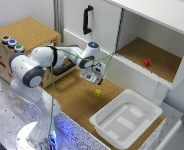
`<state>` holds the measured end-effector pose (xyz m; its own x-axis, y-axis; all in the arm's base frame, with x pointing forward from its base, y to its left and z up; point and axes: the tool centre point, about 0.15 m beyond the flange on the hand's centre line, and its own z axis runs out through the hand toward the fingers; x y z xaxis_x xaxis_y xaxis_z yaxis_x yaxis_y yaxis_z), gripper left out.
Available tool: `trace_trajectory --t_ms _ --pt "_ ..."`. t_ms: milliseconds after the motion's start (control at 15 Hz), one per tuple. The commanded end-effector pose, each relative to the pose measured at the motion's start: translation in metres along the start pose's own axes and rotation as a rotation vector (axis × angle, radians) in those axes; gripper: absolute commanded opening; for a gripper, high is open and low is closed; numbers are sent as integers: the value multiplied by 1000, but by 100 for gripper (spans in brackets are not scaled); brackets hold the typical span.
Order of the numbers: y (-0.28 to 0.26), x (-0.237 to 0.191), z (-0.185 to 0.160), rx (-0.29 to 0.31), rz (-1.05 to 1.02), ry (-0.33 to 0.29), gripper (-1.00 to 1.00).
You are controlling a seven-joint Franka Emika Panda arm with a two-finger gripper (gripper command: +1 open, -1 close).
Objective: Grasp the drawer handle, then close it
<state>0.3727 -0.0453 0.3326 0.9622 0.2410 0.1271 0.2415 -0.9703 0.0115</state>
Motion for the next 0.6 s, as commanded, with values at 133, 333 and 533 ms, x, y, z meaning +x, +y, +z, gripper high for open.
trace_trajectory --t_ms 133,333,533 --pt "-52 -16 -27 -42 10 -32 100" --pt "-64 -24 -29 -14 79 -24 100" --pt "-85 -29 -19 31 85 -32 100"
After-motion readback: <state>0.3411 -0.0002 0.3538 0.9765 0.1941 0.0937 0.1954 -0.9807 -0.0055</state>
